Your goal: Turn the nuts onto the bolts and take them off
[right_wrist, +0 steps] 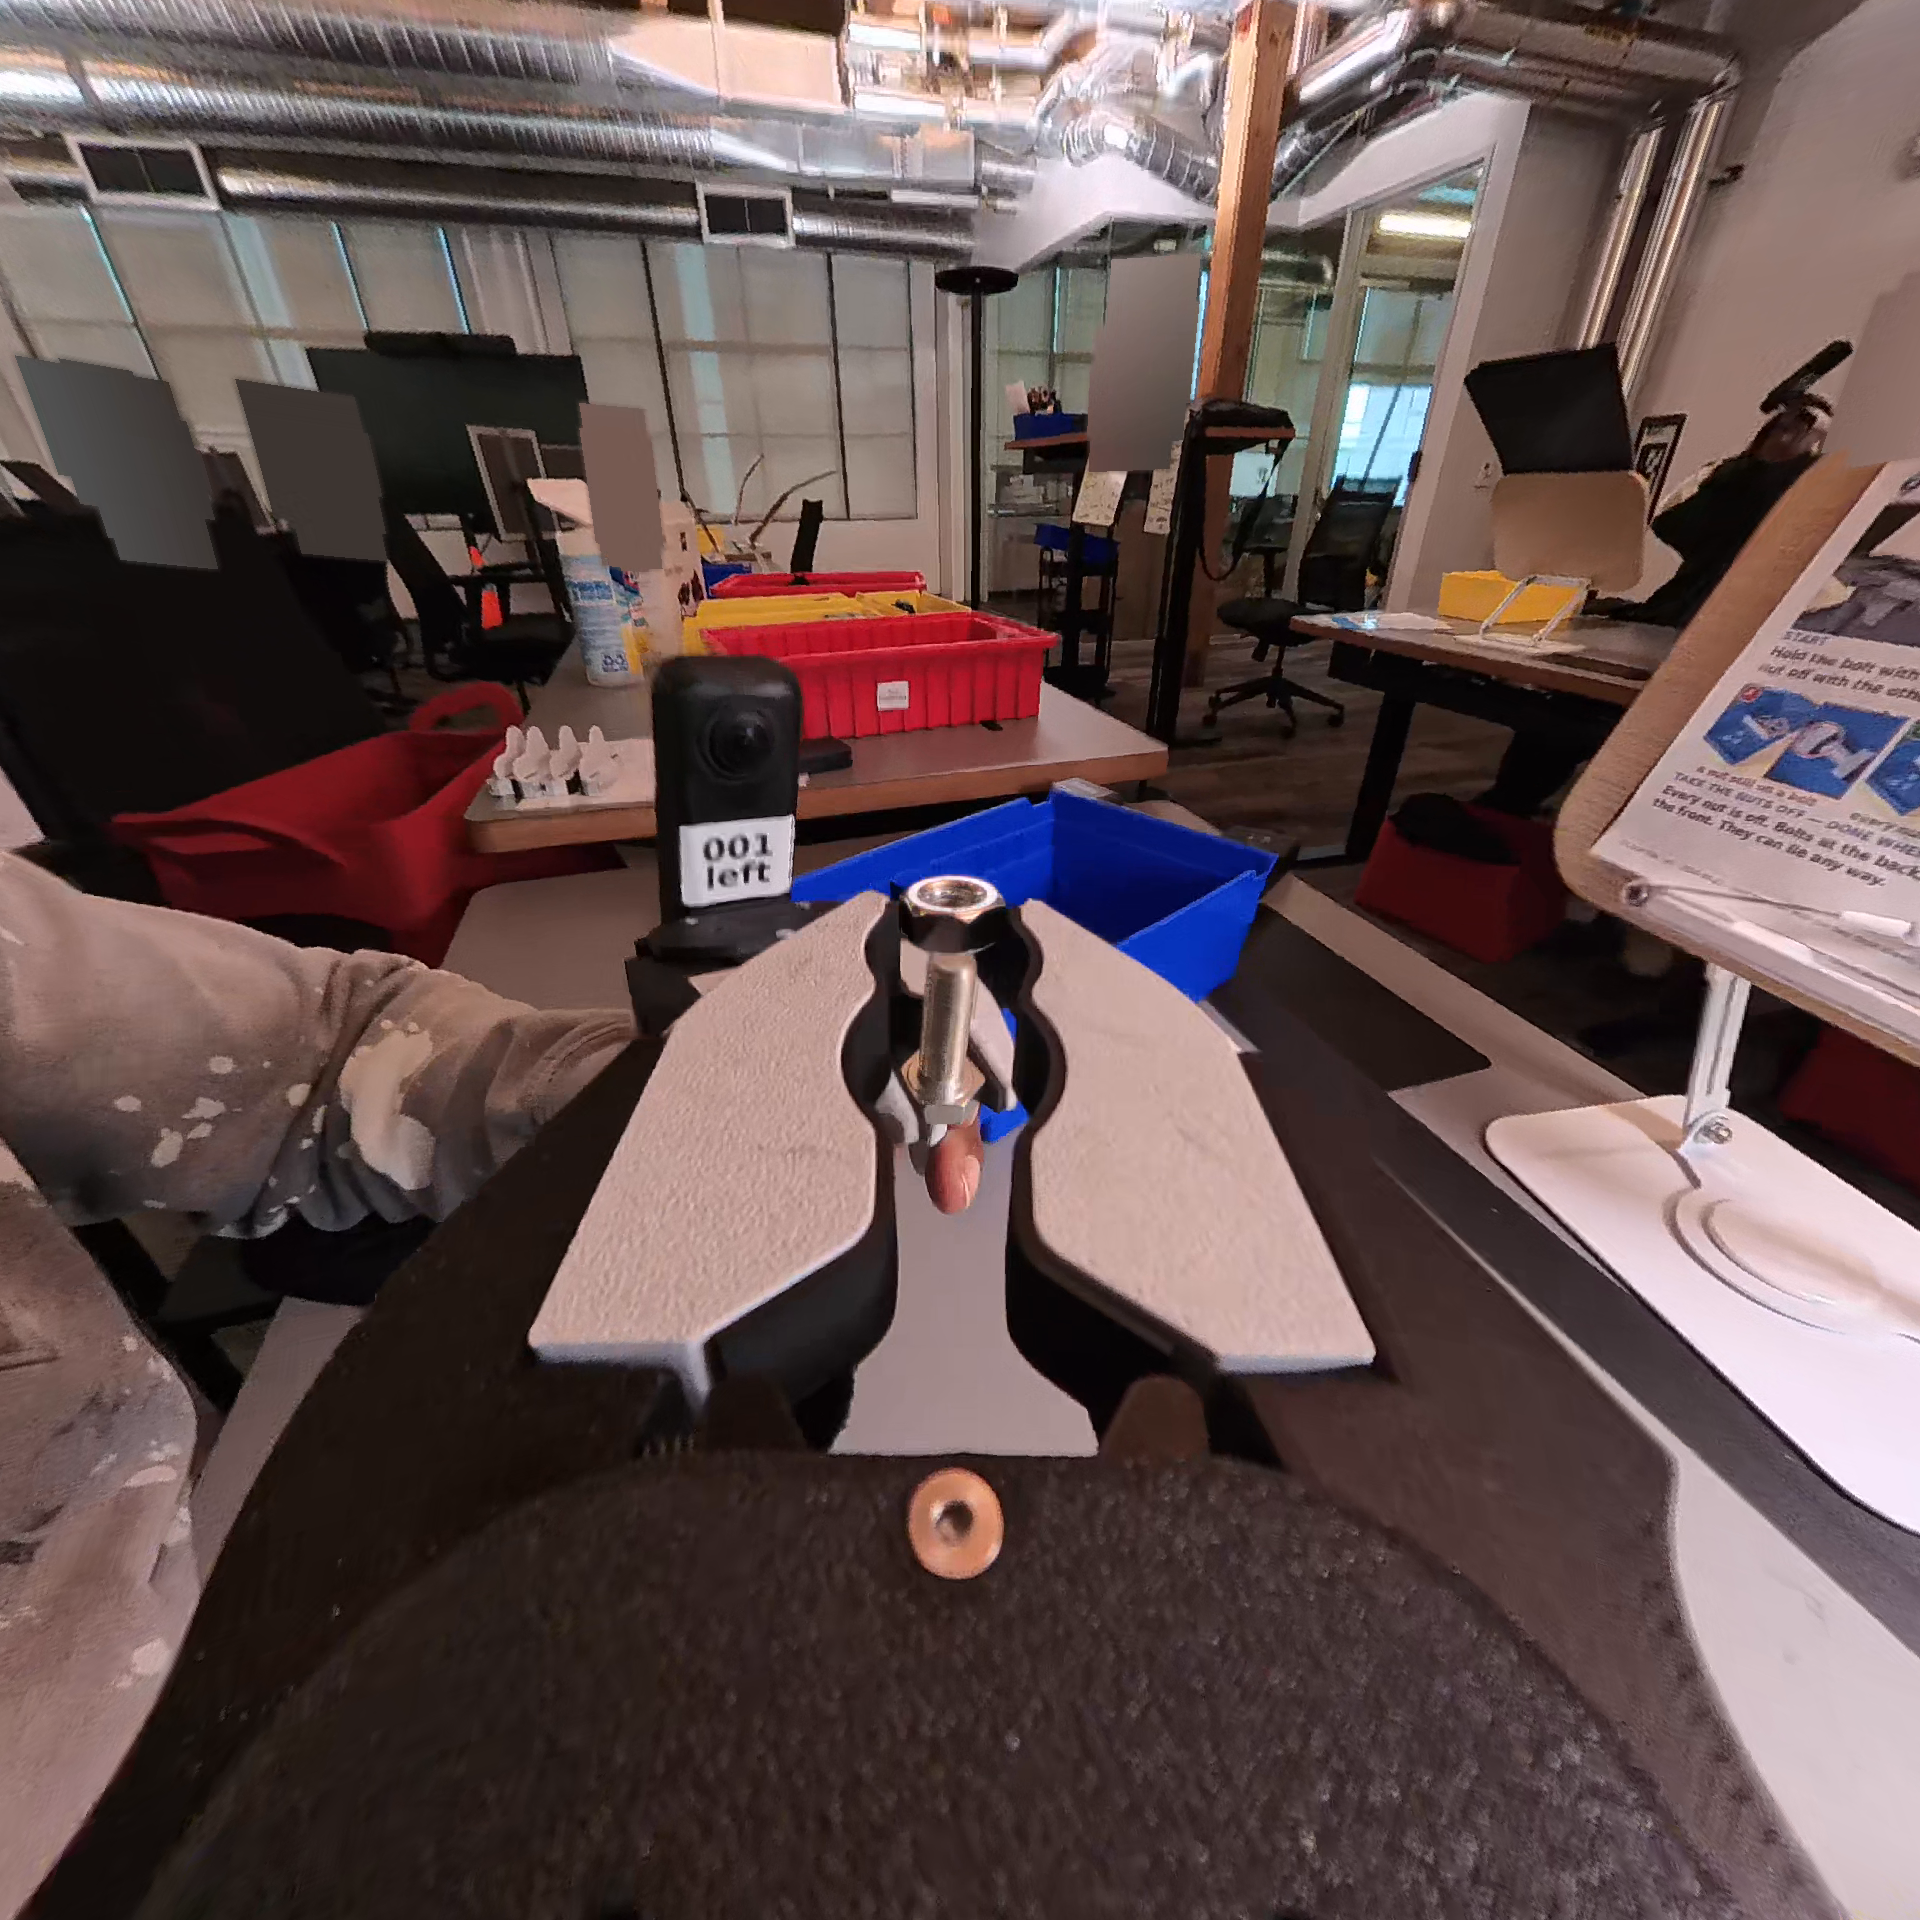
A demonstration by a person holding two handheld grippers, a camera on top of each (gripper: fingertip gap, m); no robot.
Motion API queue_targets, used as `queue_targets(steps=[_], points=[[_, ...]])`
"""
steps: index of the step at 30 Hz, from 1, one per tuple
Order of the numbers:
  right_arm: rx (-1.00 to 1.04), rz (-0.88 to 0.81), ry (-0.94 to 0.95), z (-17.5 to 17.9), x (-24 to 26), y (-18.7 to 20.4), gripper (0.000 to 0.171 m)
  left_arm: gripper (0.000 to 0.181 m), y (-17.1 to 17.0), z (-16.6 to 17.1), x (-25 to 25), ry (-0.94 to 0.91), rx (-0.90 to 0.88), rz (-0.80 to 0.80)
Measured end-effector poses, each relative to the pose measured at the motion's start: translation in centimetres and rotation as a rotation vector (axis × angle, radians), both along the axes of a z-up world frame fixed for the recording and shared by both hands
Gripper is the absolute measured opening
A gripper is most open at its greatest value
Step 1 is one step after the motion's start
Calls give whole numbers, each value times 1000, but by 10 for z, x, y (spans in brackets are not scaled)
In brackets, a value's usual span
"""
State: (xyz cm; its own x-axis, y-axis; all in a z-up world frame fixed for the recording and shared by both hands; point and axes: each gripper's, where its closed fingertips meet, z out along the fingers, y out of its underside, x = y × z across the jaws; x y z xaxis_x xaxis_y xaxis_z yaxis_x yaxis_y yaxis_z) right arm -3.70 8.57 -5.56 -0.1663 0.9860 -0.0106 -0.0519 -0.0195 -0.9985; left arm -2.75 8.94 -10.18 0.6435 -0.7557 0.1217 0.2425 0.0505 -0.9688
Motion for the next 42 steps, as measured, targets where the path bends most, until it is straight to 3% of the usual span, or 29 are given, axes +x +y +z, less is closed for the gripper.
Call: queue_targets(steps=[3, 7, 9, 12, 15, 19, 22, 27, 30, 35, 38, 42], points=[[-23, -34, 63, 19, 18, 16, 18, 18, 5, -4, -5, -6, -16, 15], [37, -279, -7, 15, 46, 79, 18, 19, 9, -6, -10, -3, -30, 40], [54, -429, -162, -17, 62, 126, 19, 19, 11, -6, -13, 2, -31, 55], [-2, -604, -491, -92, 91, 192, 19, 19, 13, -4, -19, 25, -22, 85], [-58, -667, -833, -170, 120, 229, 19, 19, 14, -2, -24, 20, -25, 94], [-67, -703, -1227, -231, 160, 245, 19, 19, 15, -2, -29, 26, -26, 106], [-17, -702, -1458, -244, 182, 243, 19, 19, 17, -4, -32, 26, -35, 108], [35, -638, -1664, -253, 196, 237, 19, 18, 18, -7, -30, 35, -48, 100], [14, -599, -1638, -256, 190, 233, 19, 18, 17, -7, -29, 44, -45, 102], [3, -633, -1405, -226, 170, 237, 27, 18, 19, -11, -29, 47, -59, 101], [48, -620, -1187, -191, 148, 231, 27, 18, 21, -17, -26, 67, -77, 90], [163, -362, -815, -125, 94, 169, 27, 18, 22, -31, -16, 133, -102, 63]])
